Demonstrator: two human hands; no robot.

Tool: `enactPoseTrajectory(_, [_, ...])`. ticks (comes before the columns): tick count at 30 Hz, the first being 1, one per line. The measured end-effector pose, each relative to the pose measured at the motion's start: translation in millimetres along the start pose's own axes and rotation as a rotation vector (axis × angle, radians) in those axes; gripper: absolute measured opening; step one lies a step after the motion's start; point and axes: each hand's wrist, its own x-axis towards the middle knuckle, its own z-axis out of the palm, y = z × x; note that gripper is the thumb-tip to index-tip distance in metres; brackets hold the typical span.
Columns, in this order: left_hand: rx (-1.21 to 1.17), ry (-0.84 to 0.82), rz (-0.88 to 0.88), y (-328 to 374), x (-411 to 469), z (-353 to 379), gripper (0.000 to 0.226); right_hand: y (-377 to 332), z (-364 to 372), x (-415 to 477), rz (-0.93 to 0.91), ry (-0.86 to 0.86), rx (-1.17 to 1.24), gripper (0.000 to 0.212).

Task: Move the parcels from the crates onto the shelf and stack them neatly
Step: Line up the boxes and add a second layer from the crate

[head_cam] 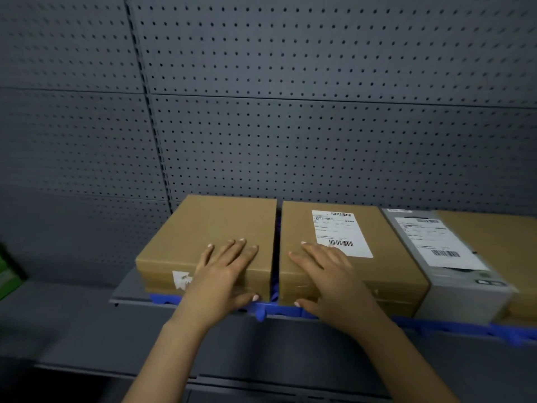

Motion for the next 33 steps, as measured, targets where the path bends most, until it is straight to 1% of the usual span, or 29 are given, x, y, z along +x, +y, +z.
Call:
enactPoseTrajectory(4, [0.016,0.024,0.006,-1.3,1.1,5.8,0.084,-4.1,7.4,-0.5,0.024,0.006,-0.001,0.08])
enactPoseTrajectory(10, [0.044,0.02,-0.012,-0.1,1.6,12.0,0.089,-6.7,18.4,-2.0,0.069,0.056,0.004,0.082])
enactPoseTrajectory(15, [0.042,0.038,-0.006,3.3,2.2,15.5,0.092,-4.7,20.4,-0.8,0.074,0.076,-0.01,0.085])
enactPoseTrajectory(23, [0.034,0.047,-0.027,9.1,1.4,14.4,0.088,-4.4,24.3,0.1,0.056,0.129,-0.021,0.085])
enactPoseTrajectory(27, [0.014,0.043,-0.025,11.4,1.4,11.0,0.084,-4.9,24.4,0.0,0.066,0.128,-0.019,0.089])
enactPoseTrajectory(33, [0.009,0.037,-0.01,13.0,1.4,6.8,0.081,-4.8,22.0,0.1,0.084,0.092,0.003,0.082])
